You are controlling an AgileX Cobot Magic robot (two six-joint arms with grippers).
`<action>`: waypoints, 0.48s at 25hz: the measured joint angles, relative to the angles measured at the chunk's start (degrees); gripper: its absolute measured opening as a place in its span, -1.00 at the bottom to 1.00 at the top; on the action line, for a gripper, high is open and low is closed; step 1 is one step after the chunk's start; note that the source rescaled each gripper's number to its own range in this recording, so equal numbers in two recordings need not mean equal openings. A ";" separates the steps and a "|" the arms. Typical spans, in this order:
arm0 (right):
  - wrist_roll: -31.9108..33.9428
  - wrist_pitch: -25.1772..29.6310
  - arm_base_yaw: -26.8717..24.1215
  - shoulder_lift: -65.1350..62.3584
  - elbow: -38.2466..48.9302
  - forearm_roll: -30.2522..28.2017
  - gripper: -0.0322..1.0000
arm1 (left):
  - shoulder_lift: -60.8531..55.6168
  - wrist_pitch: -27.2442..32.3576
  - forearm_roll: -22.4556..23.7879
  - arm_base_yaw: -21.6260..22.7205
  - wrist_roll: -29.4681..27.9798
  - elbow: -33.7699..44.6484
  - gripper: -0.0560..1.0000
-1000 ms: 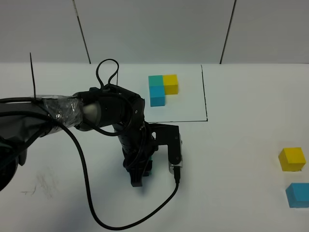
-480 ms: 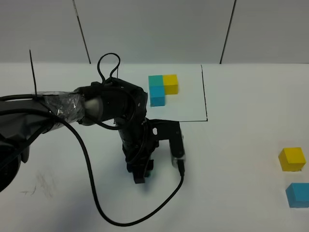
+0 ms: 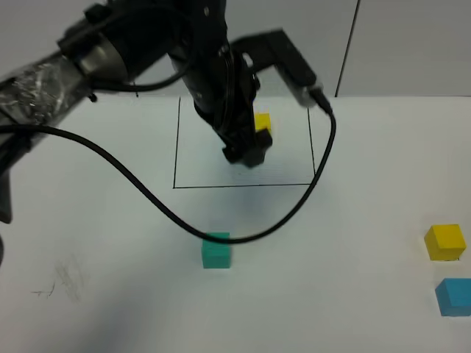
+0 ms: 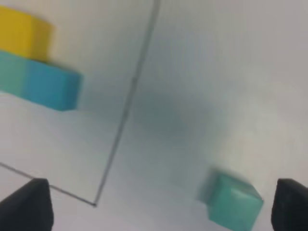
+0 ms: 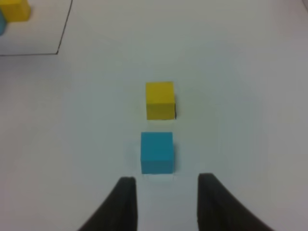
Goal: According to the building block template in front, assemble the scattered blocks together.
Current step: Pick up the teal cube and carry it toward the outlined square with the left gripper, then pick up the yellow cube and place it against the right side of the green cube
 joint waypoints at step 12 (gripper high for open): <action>0.00 0.00 0.00 0.00 0.00 0.00 -0.94 | -25.48 0.09 20.13 2.96 -24.46 -3.84 0.36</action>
